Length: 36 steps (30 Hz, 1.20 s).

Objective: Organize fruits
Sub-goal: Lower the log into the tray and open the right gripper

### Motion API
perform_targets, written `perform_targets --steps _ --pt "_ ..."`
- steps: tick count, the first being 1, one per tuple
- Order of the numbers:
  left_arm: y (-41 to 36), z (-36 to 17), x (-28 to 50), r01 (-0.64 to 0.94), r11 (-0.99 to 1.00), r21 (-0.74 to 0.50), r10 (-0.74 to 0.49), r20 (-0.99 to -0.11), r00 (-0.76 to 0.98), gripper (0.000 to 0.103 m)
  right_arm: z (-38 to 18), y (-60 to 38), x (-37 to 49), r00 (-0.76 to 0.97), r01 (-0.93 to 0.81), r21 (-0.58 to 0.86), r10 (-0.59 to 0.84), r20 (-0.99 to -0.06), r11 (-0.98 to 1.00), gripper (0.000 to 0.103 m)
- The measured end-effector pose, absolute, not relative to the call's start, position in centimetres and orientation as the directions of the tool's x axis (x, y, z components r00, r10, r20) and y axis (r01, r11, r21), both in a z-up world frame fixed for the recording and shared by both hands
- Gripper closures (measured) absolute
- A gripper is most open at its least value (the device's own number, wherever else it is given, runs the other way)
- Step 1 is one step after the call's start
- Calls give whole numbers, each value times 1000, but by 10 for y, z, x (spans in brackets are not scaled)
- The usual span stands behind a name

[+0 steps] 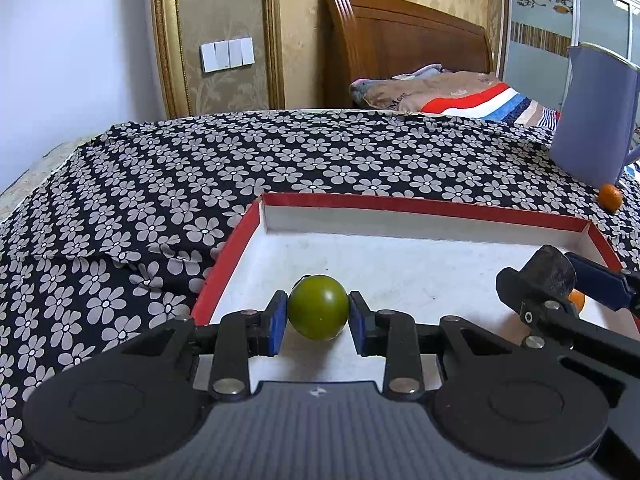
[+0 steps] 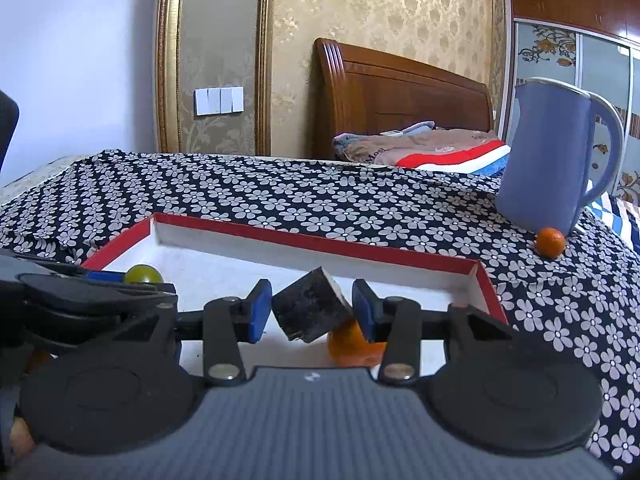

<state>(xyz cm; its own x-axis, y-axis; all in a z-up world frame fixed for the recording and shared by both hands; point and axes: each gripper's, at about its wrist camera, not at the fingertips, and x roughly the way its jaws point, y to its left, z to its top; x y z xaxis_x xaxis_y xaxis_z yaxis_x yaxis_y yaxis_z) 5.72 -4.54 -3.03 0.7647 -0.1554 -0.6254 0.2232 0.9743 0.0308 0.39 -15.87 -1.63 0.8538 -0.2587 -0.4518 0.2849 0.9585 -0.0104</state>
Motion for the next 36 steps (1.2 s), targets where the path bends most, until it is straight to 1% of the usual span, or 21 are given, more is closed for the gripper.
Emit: perform_targets --steps 7,8,9,10,15,21,26,29,36 --pt "-43 -34 60 216 976 24 -151 -638 755 71 -17 -158 13 851 284 -12 -257 -458 959 61" --pt "-43 -33 59 211 977 30 -144 -635 759 71 -17 -158 14 850 285 -15 -260 -458 959 59" --pt "-43 -33 58 208 977 35 -140 -632 762 71 -17 -158 15 850 287 -20 -264 -457 958 48" --pt "-43 -33 58 207 978 35 -139 -633 762 71 -17 -158 15 850 290 -18 -267 -455 957 42" --pt "-40 -33 57 209 978 19 -150 -634 759 71 -16 -167 11 851 316 29 -270 -450 948 29" --pt "-39 -31 50 217 976 22 -158 -614 773 71 -17 -171 6 853 326 51 -271 -447 944 29" --pt "-37 -25 40 230 973 17 -178 -580 795 71 -12 -173 -3 860 349 64 -293 -417 935 29" --pt "-40 -26 37 240 970 32 -177 -581 794 71 -13 -174 -6 855 356 72 -294 -428 932 29" --pt "-32 -23 30 223 975 15 -176 -566 805 71 -12 -176 -21 856 366 84 -300 -422 927 29"
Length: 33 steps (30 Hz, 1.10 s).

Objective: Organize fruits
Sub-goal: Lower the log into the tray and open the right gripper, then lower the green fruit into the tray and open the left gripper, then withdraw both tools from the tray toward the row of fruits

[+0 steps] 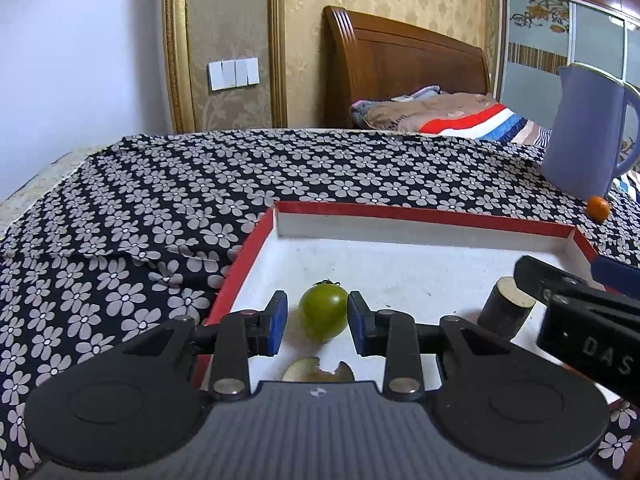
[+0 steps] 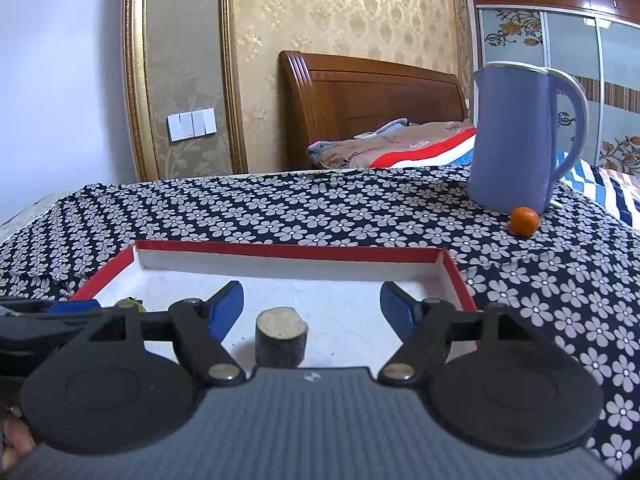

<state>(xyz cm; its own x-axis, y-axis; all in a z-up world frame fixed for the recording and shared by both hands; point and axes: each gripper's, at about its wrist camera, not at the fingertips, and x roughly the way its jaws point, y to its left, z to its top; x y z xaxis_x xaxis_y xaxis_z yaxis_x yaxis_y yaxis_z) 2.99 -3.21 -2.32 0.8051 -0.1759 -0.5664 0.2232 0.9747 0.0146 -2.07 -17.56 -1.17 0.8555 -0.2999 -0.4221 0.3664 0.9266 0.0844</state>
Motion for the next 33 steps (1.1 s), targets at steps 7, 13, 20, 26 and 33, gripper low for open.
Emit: perform_targets --steps 7,13,20,26,33 --pt "-32 -19 17 250 968 26 -198 -531 824 71 -11 -175 -33 855 372 93 -302 -422 924 29" --pt "-8 -15 -9 264 965 -1 -229 -499 836 71 -2 -180 -79 871 362 109 -295 -392 926 26" --pt "27 -20 -41 283 959 -15 -254 -492 833 71 -8 -185 -131 883 334 169 -245 -400 927 26" --pt "38 -22 -46 285 959 -7 -251 -493 833 71 -15 -176 -150 885 305 177 -209 -416 936 26" --pt "46 -26 -43 294 955 -39 -271 -517 812 71 -25 -172 -155 852 310 118 -221 -474 943 33"
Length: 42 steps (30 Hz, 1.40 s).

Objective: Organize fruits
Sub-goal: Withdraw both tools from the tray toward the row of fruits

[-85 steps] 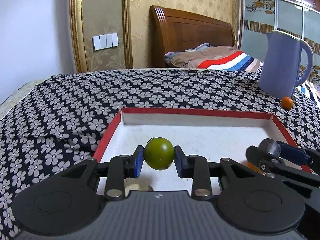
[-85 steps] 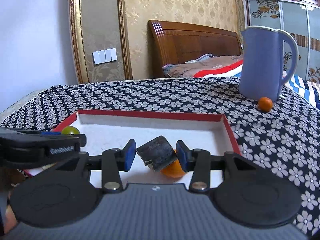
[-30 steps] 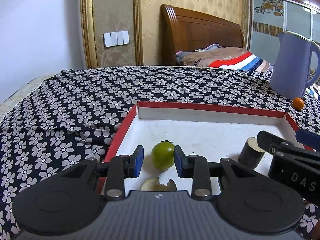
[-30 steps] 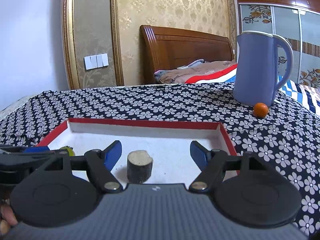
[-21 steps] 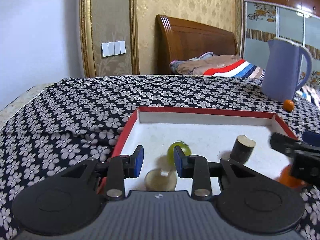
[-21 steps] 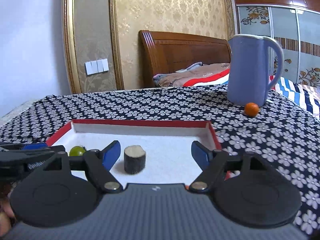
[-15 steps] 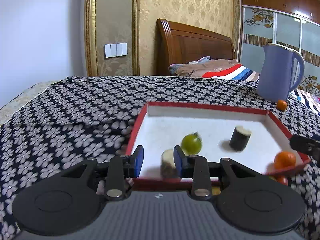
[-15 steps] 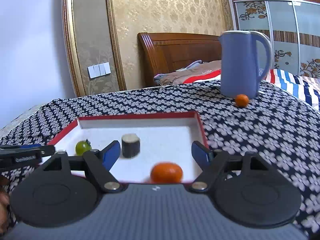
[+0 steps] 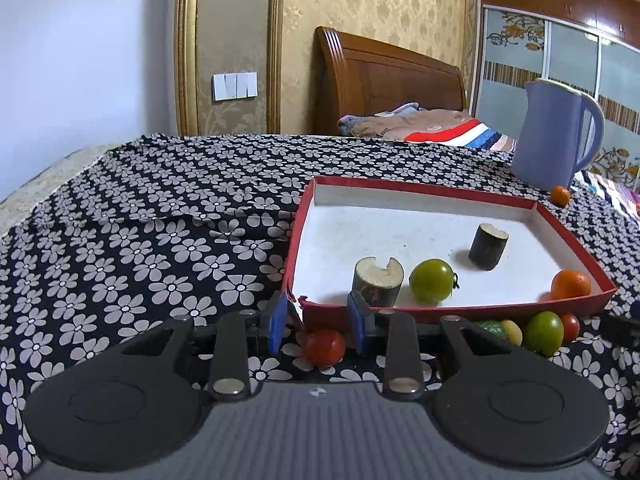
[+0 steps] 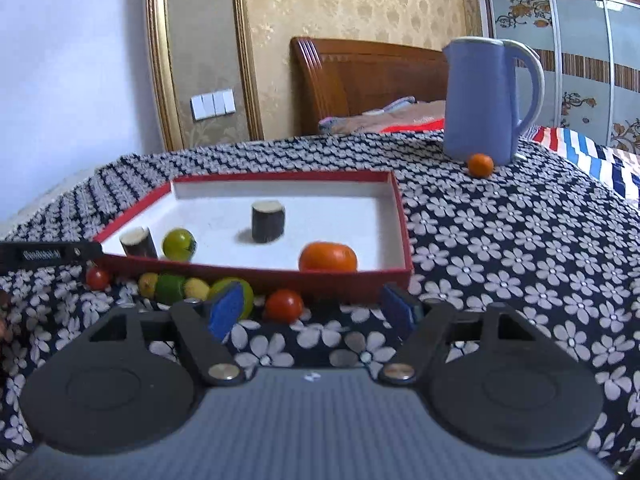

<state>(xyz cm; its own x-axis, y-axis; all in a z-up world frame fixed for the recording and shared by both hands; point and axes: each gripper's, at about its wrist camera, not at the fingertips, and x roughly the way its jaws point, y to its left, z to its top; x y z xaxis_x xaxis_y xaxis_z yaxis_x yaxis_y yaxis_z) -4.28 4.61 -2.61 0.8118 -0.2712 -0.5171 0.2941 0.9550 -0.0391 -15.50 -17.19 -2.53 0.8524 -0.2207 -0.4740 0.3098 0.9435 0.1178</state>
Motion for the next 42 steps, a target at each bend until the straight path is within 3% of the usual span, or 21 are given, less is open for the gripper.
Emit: perform_targets --steps 8,13,24,26,27,31,35,42 --pt "52 -26 -43 305 950 -66 -294 -518 803 71 -26 -158 -145 854 262 79 -193 -483 962 33" --pt "58 -29 -40 330 939 -97 -328 -543 773 71 -33 -166 -128 830 266 109 -170 -530 958 48" --pt "52 -35 -41 360 931 -55 -324 -576 750 71 -44 -176 -114 824 245 187 -103 -558 951 55" --pt "49 -37 -42 351 936 -34 -303 -585 752 71 -46 -180 -114 828 234 215 -79 -555 948 67" --pt "49 -38 -41 357 933 -37 -309 -593 744 71 -46 -180 -115 829 227 221 -69 -555 949 79" --pt "50 -35 -47 388 920 -45 -343 -572 745 71 -49 -176 -117 835 221 200 -79 -545 954 79" --pt "38 -37 -55 391 919 47 -300 -561 772 71 -49 -180 -118 842 224 219 -75 -534 950 79" --pt "37 -42 -33 357 933 48 -254 -615 747 69 -49 -178 -119 845 226 211 -83 -529 951 79"
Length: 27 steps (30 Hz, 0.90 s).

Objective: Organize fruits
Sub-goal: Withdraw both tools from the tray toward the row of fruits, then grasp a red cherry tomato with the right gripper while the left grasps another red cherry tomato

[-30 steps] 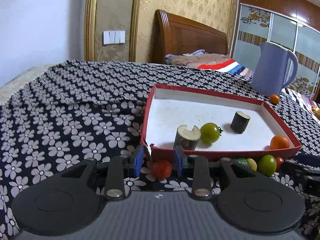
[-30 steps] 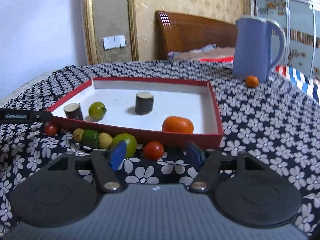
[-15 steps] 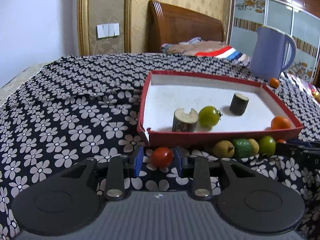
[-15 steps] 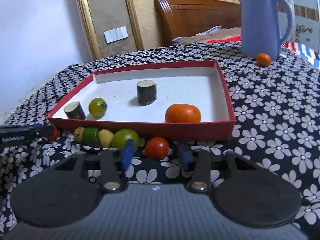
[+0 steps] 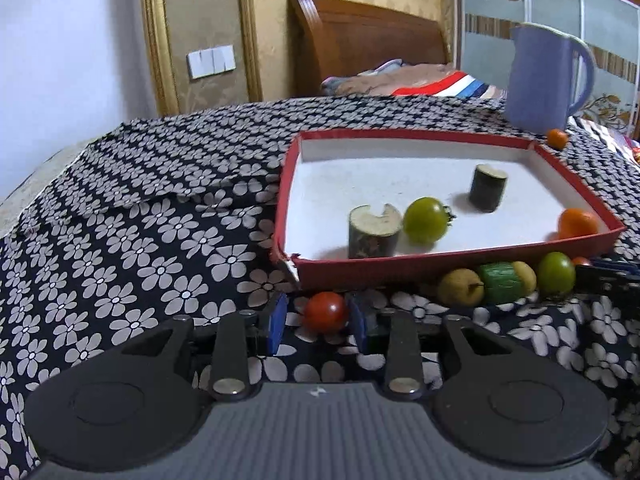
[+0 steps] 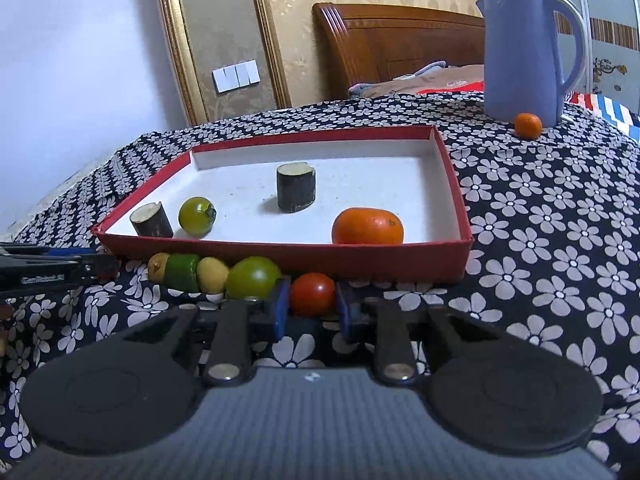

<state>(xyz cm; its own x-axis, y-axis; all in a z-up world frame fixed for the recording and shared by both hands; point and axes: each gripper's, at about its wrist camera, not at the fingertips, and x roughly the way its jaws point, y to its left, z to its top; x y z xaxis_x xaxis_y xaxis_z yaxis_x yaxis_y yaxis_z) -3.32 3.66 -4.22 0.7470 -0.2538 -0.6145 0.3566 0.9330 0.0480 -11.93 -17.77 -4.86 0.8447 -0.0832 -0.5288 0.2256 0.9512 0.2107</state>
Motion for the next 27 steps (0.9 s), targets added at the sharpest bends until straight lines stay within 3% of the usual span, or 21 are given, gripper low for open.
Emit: perform_targets --steps 3,12,27 --pt "38 -45 -30 364 931 18 -271 -631 727 69 -49 -178 -120 845 227 212 -85 -528 950 79" --pt "24 -49 -42 394 915 82 -268 -607 748 70 -48 -174 -122 848 240 191 -110 -519 952 79" --pt "25 -29 -57 410 912 22 -335 -538 774 72 -43 -169 -127 856 268 170 -153 -494 948 79"
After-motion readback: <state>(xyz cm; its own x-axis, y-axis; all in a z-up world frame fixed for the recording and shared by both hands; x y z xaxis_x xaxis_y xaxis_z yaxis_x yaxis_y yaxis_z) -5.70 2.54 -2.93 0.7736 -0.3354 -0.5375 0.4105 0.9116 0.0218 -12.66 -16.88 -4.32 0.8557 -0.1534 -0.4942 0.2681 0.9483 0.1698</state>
